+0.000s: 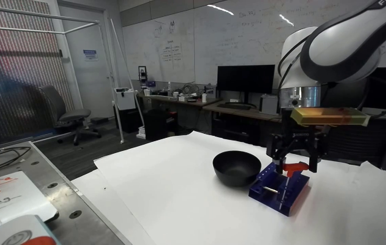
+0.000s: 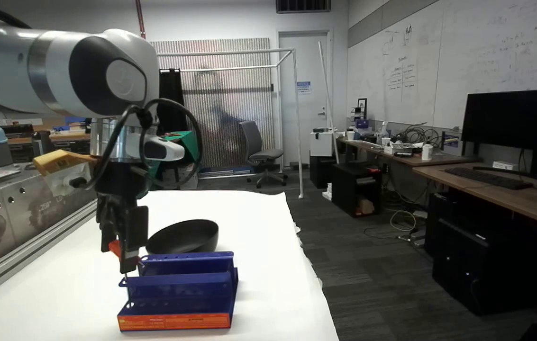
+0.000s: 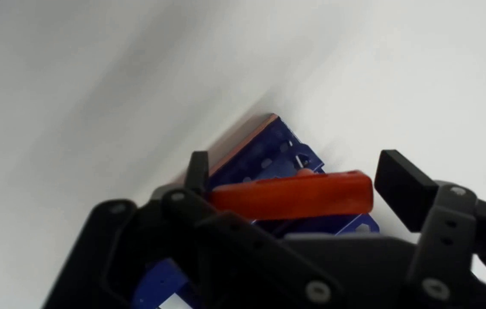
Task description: Pick up the wrench from the toolbox and place it inside the black bowl
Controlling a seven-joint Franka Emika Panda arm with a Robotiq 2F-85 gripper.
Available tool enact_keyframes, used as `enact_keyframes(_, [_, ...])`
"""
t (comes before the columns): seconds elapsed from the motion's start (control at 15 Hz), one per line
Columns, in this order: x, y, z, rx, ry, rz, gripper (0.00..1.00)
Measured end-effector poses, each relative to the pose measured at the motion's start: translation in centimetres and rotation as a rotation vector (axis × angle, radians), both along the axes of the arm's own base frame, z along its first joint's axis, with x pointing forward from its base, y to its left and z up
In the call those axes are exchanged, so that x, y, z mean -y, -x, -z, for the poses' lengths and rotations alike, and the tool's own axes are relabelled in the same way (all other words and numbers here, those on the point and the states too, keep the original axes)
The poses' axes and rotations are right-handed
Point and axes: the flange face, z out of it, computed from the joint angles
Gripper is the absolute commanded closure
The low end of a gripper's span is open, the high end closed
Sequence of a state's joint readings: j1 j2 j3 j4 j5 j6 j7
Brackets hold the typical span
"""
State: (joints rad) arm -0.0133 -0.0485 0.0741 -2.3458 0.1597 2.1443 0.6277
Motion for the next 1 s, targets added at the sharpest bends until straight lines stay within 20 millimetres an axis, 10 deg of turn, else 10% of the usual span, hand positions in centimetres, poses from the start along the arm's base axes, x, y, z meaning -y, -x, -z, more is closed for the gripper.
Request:
enact_keyframes(0.53, [-1.6,0.1,-0.1,0.005,0.000,-0.030,0.94])
enact_keyframes(0.67, [-1.5,0.1,-0.3,0.008,0.000,-0.029,0.60])
enact_keyframes(1.0, [-1.4,0.1,-0.6,0.017,0.022,-0.050,0.38])
